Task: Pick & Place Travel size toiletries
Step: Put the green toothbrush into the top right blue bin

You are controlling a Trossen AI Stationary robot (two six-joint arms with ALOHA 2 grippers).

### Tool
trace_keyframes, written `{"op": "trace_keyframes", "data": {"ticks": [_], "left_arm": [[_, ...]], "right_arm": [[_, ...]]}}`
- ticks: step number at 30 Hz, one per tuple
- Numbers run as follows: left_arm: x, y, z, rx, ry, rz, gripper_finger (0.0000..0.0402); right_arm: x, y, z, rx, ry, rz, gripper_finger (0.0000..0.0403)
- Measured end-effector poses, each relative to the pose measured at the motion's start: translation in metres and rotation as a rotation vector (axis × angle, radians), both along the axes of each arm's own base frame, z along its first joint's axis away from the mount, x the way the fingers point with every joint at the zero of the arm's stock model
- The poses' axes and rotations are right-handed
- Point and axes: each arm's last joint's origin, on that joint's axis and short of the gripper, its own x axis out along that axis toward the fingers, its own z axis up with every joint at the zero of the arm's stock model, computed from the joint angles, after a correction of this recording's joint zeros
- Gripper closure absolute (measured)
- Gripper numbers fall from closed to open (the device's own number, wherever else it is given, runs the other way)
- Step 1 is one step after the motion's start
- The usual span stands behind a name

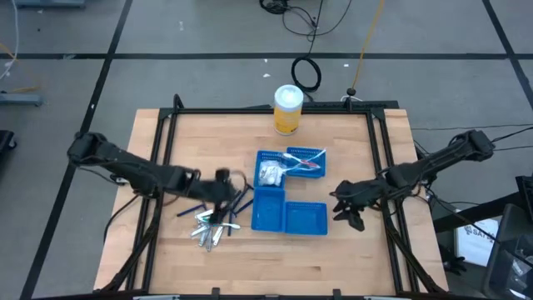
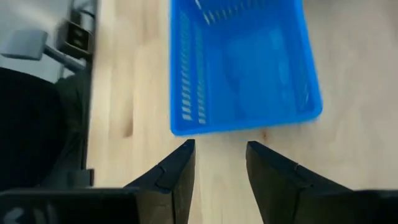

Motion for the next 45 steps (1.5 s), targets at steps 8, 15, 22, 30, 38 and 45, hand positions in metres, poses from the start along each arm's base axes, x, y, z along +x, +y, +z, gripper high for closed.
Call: {"op": "trace_keyframes", "data": {"ticks": [8,15,22,30,38,45], "left_arm": [[-0.024,-0.041,-0.021,-0.113,0.240,-0.016,0.0133],[-0.021,-0.051,-0.039,-0.093,0.315,-0.005,0.0133],[-0.017,-0.052,-0.062,-0.047,0.423,0.010,0.0133],[-0.017,-0.051,-0.078,-0.031,0.523,0.068,0.0133],[-0.016,-0.052,-0.085,-0.002,0.556,0.043,0.0145],[-0.016,-0.052,-0.085,-0.002,0.559,0.037,0.0235]], "right_arm": [[-0.005,-0.010,0.022,-0.258,-0.292,-0.052,0.0271],[0.000,-0.009,0.035,-0.324,-0.456,-0.029,0.0271],[0.002,-0.008,0.041,-0.383,-0.545,0.013,0.0271],[0.003,-0.008,0.042,-0.396,-0.564,0.021,0.0271],[0.003,-0.008,0.042,-0.397,-0.563,0.022,0.0271],[0.003,-0.008,0.042,-0.398,-0.560,0.023,0.0271]]}}
